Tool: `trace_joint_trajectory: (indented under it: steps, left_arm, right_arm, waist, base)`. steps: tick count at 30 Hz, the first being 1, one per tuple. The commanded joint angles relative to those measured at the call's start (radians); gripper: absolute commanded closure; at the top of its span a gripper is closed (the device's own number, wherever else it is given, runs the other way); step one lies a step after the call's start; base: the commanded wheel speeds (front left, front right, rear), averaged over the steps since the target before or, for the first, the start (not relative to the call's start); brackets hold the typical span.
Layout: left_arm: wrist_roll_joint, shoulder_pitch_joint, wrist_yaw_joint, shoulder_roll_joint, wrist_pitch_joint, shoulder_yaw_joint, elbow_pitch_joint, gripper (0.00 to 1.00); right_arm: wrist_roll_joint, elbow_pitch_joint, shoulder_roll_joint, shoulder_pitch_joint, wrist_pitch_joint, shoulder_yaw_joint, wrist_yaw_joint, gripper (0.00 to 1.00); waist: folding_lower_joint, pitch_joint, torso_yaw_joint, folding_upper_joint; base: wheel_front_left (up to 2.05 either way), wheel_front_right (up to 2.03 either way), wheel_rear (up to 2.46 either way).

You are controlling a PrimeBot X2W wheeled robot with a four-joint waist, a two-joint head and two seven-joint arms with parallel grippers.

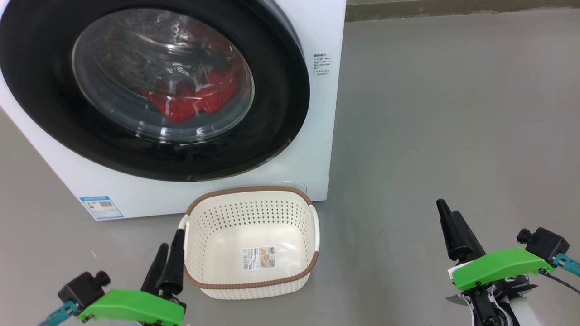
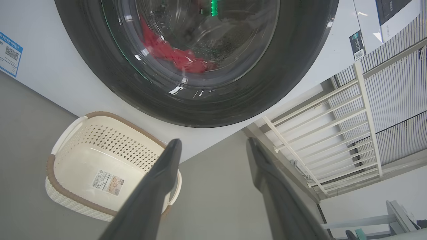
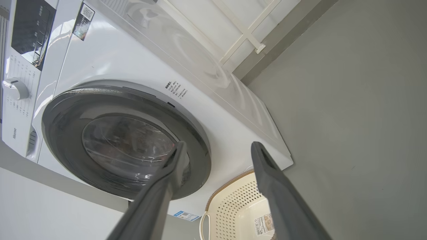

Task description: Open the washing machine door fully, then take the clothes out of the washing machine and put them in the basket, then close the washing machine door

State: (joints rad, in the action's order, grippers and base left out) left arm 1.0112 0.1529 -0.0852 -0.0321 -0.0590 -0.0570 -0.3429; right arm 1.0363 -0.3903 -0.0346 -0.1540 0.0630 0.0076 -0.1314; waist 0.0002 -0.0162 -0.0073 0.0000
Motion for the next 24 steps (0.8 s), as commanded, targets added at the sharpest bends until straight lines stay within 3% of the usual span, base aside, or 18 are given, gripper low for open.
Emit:
trace_joint_trajectory:
  steps: [1,24]
  left_arm:
    - [-0.035,0.058,0.009,-0.012,-0.014,0.010,0.033,0.00]
    - [-0.312,0.113,0.047,-0.014,-0.080,-0.022,0.052,0.00]
  right_arm:
    - [-0.035,0.025,-0.010,-0.062,0.014,0.014,0.000,0.00]
    - [-0.323,0.005,-0.012,-0.120,0.078,0.061,0.000,0.00]
  waist:
    - [-0.0001,-0.001,0.000,0.0000]
    - [-0.0001,-0.009,0.001,0.0000]
  base:
    - [0.00,0.00,0.00]
    - [0.00,0.00,0.00]
